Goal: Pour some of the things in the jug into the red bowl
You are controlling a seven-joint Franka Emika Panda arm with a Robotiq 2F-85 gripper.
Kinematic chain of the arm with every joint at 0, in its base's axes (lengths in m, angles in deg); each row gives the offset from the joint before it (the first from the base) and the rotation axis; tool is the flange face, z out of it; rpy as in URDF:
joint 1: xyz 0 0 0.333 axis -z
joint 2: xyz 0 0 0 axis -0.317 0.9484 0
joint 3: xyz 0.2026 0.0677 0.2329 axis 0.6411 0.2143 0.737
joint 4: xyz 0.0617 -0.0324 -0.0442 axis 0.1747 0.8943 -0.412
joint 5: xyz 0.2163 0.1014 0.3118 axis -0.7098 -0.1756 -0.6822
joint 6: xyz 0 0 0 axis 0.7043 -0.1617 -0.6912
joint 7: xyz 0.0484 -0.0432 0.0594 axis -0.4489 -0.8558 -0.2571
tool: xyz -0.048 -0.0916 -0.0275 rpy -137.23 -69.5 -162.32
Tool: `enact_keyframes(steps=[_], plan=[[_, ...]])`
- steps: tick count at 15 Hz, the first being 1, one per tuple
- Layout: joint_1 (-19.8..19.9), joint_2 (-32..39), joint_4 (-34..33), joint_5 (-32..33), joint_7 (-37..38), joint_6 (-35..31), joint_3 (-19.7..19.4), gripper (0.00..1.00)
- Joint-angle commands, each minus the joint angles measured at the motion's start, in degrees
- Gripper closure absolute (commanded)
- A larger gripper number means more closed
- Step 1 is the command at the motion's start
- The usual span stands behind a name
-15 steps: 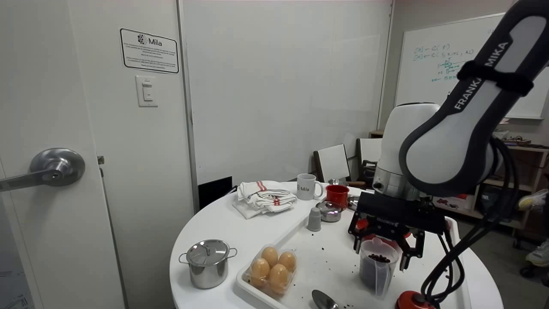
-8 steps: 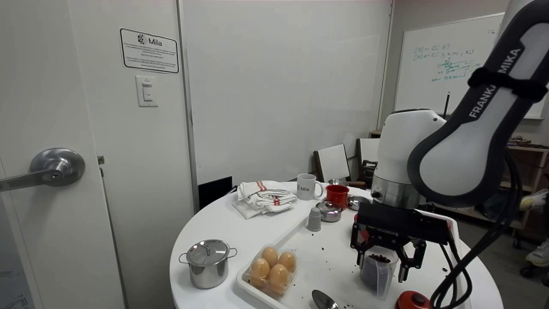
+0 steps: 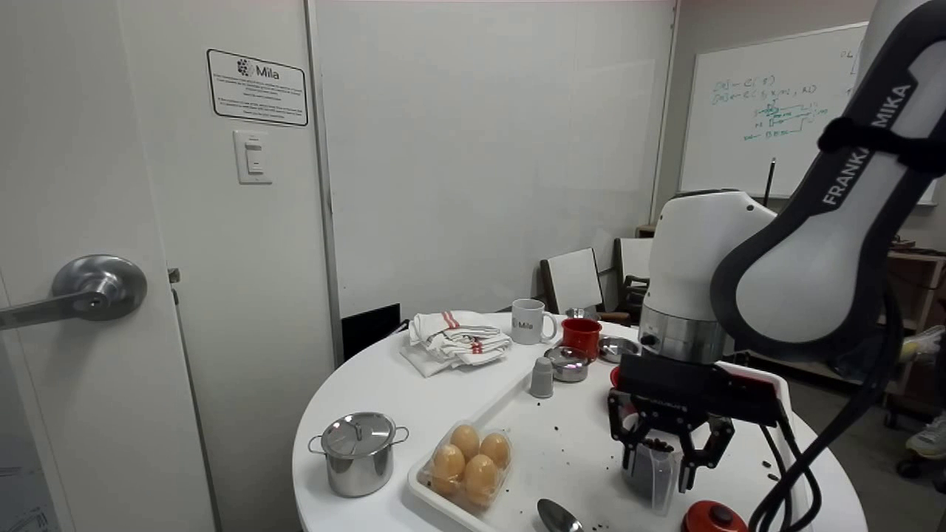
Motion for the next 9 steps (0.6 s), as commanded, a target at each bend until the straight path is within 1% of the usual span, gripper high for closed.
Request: enact_keyframes(steps=[1, 2, 7, 8, 9], plan=[[1.72, -1.92, 1.22, 2.52, 1.56, 0.82, 1.38, 0.08], [1.92, -2.31, 1.6, 2.57, 1.37, 0.66, 1.65, 0.02], [2.64, -4.34, 3.08, 2.53, 1.11, 0.03, 2.89, 0.0], [2.79, -4.61, 3.16, 2.46, 1.15, -0.01, 3.14, 0.25], [2.95, -4.77, 3.18, 2.41, 1.13, -0.03, 3.36, 0.27]])
